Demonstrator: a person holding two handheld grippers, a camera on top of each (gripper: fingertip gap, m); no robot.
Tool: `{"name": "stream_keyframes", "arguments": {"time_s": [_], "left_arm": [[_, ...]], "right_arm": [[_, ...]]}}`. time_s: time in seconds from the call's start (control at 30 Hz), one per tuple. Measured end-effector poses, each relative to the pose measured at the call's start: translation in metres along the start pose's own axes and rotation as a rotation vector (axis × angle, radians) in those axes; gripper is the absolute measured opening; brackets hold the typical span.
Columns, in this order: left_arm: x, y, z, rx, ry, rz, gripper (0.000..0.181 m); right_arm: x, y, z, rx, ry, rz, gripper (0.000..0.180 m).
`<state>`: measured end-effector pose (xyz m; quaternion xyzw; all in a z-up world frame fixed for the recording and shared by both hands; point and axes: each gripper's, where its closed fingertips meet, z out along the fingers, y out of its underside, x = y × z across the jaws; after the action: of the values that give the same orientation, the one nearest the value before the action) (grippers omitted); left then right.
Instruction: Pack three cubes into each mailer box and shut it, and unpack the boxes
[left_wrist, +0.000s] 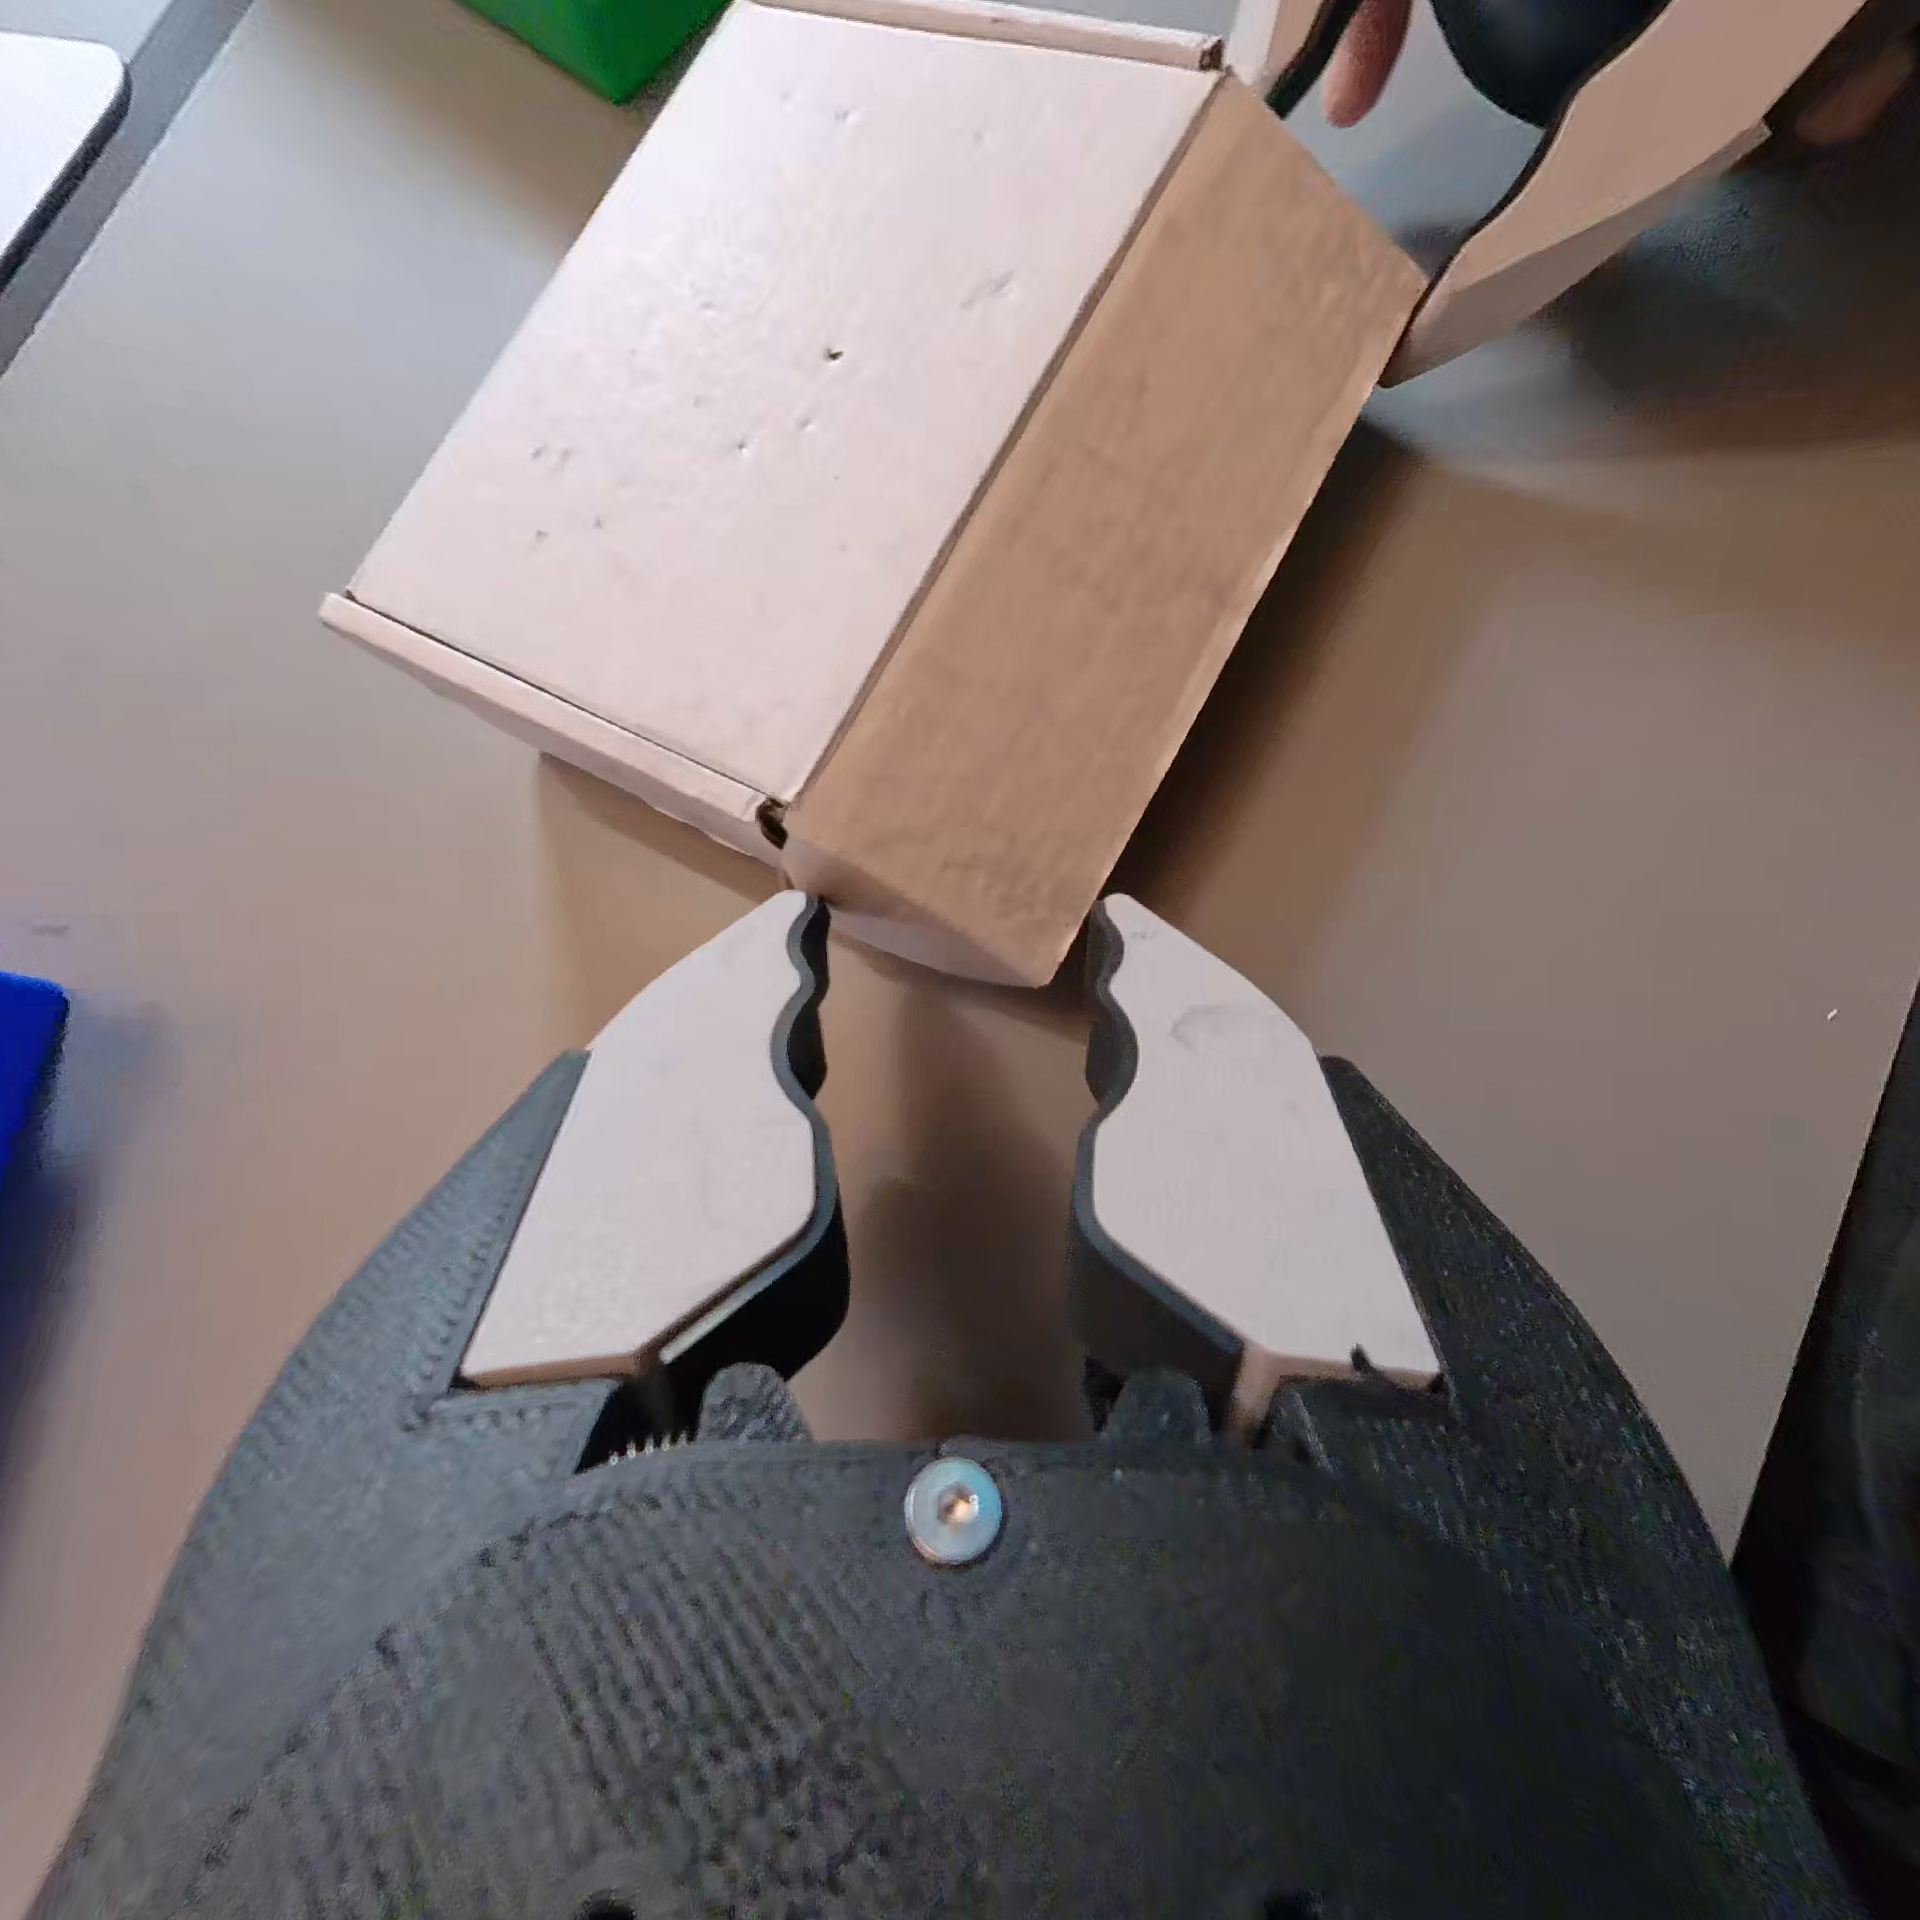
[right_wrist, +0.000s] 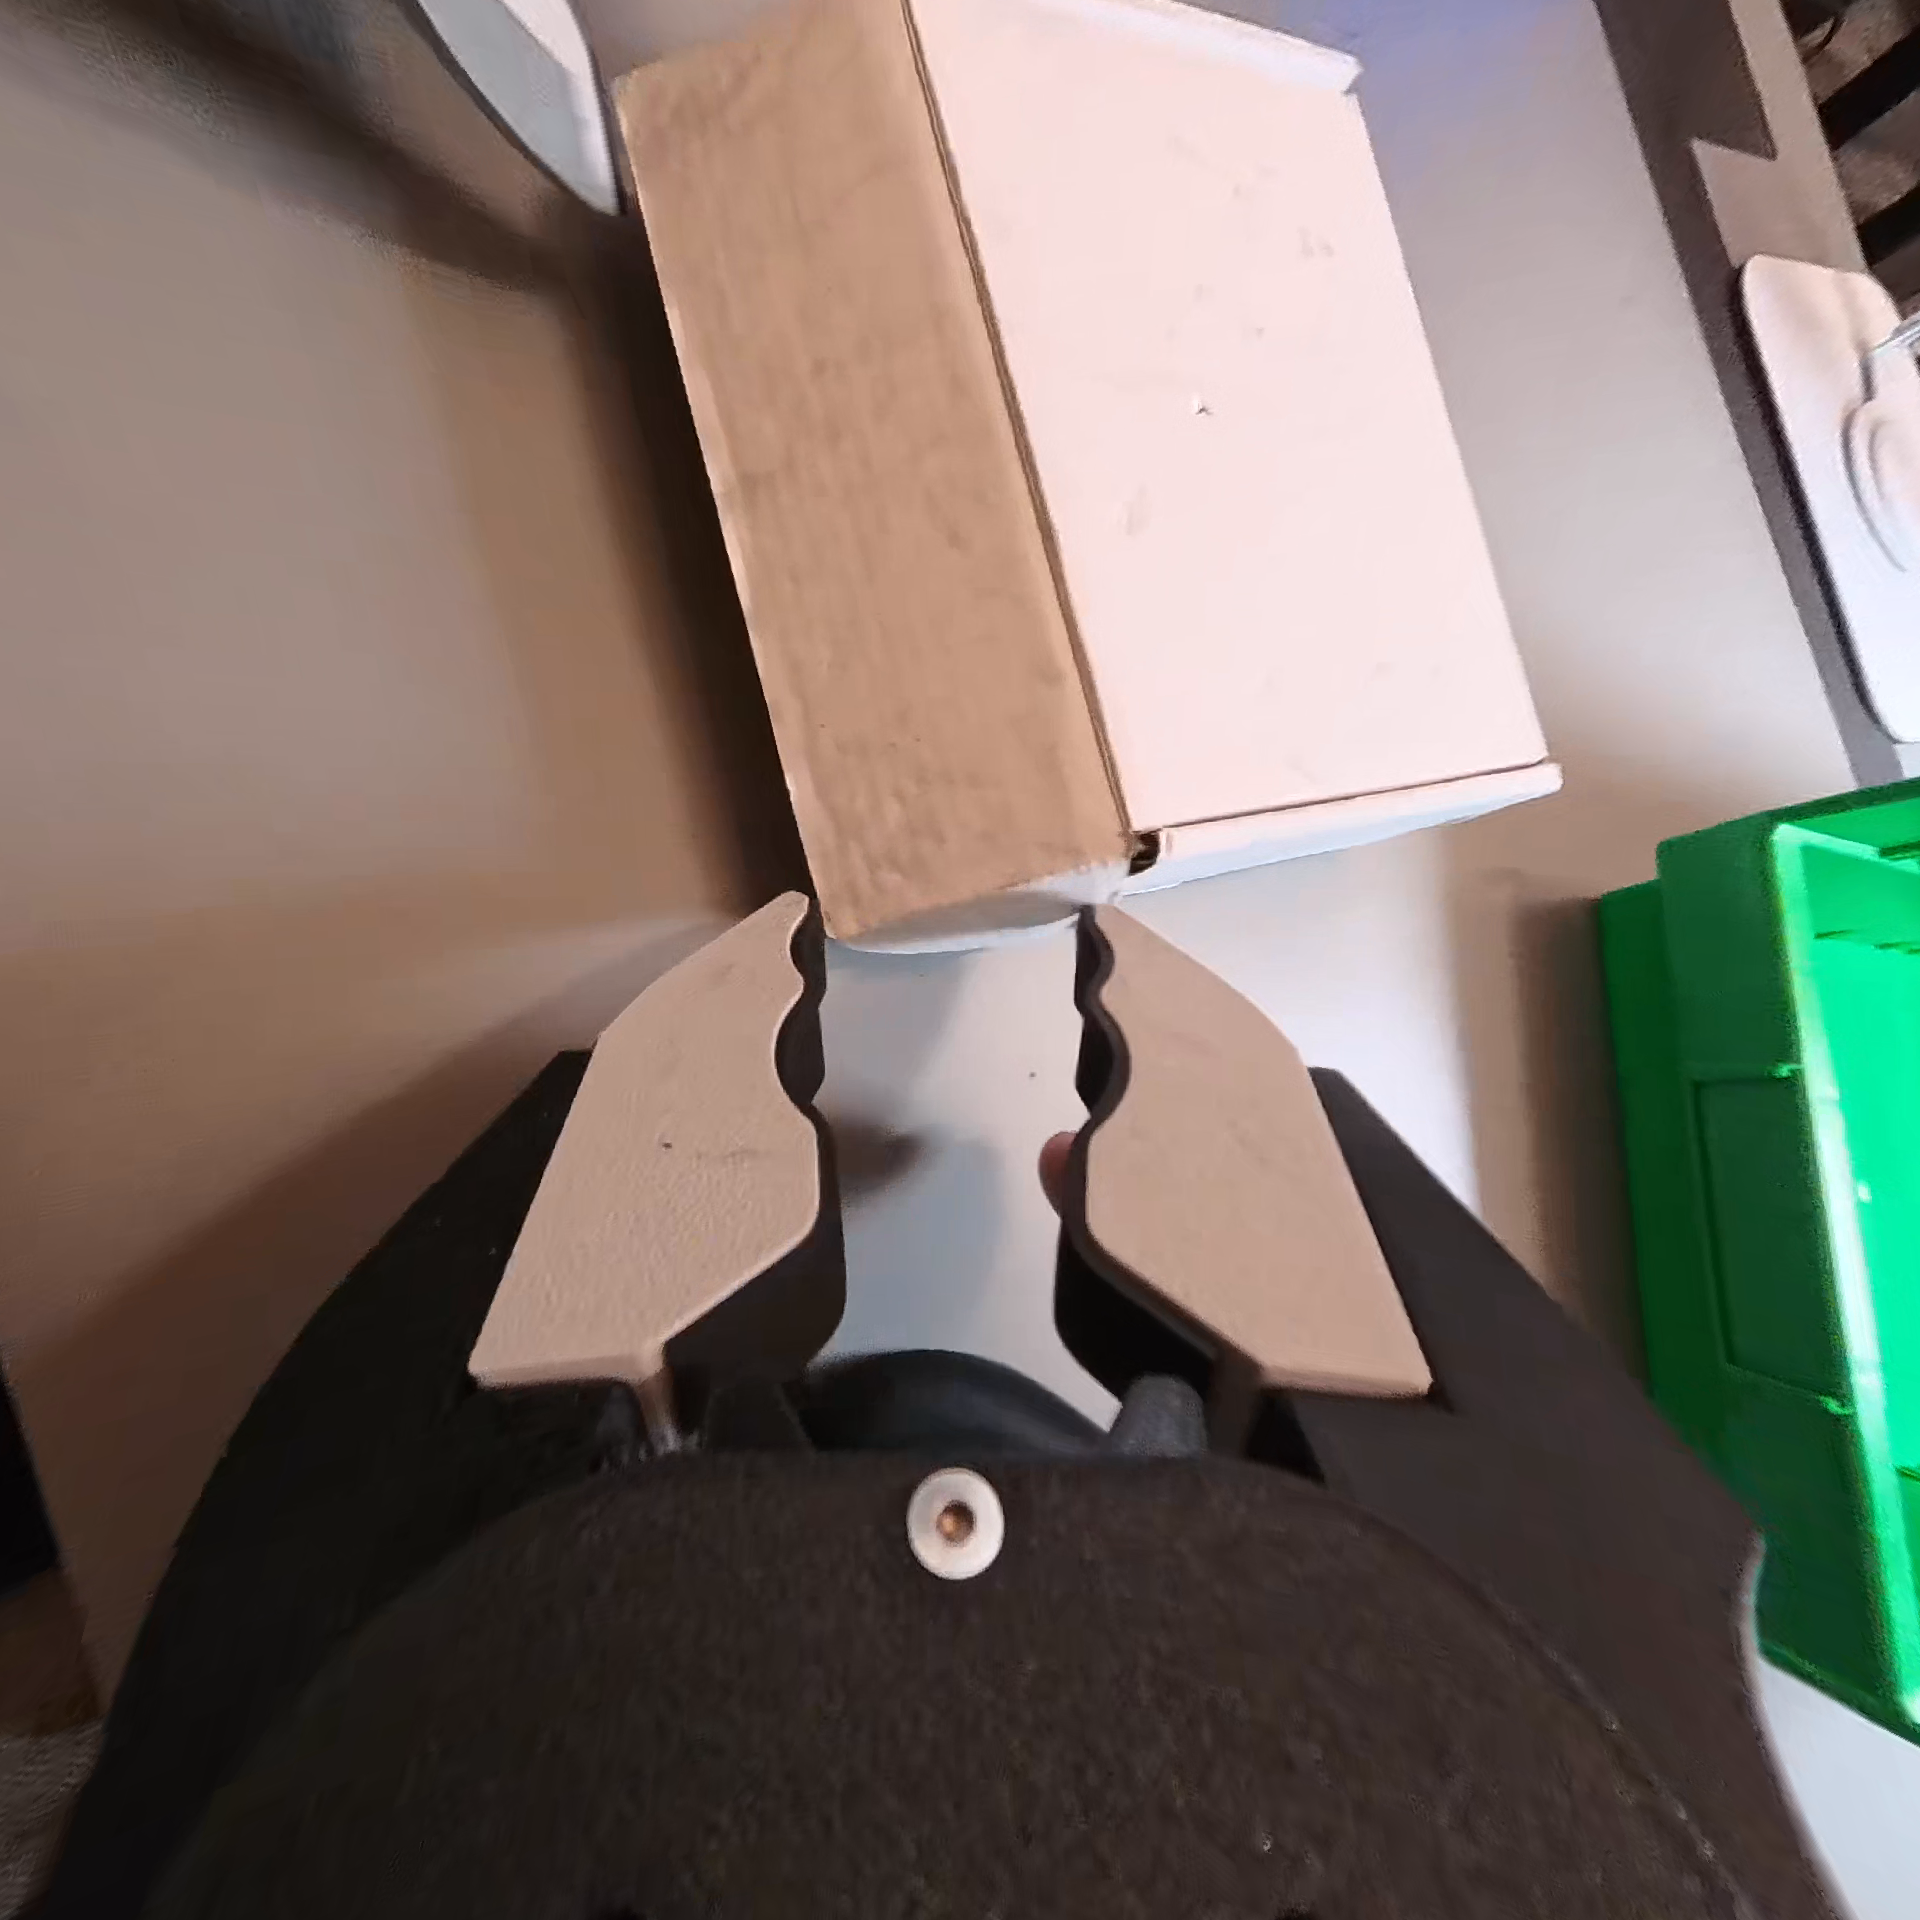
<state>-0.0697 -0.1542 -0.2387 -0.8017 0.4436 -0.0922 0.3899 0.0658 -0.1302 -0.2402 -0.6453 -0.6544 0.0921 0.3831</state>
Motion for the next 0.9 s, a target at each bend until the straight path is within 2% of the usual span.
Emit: {"name": "stream_keyframes", "arguments": {"time_s": [0.3, 0.4, 0.47, 0.67, 0.9], "left_arm": [[0.007, -0.002, -0.003, -0.061, 0.104, -0.128, 0.043], [0.014, -0.006, -0.006, -0.069, 0.184, -0.220, 0.035], [0.015, -0.010, -0.008, -0.061, 0.216, -0.286, 0.035], [0.015, -0.006, -0.002, -0.029, 0.295, -0.355, 0.035], [0.010, -0.001, 0.001, -0.031, 0.222, -0.271, 0.038]], "right_arm": [[-0.007, -0.007, -0.008, 0.087, -0.203, 0.209, 0.040], [-0.012, -0.011, -0.012, 0.116, -0.299, 0.297, 0.028], [-0.011, -0.011, -0.013, 0.116, -0.329, 0.339, 0.028], [-0.009, -0.004, -0.008, 0.065, -0.326, 0.322, 0.033], [-0.009, -0.001, -0.007, 0.028, -0.322, 0.262, 0.046]]}}
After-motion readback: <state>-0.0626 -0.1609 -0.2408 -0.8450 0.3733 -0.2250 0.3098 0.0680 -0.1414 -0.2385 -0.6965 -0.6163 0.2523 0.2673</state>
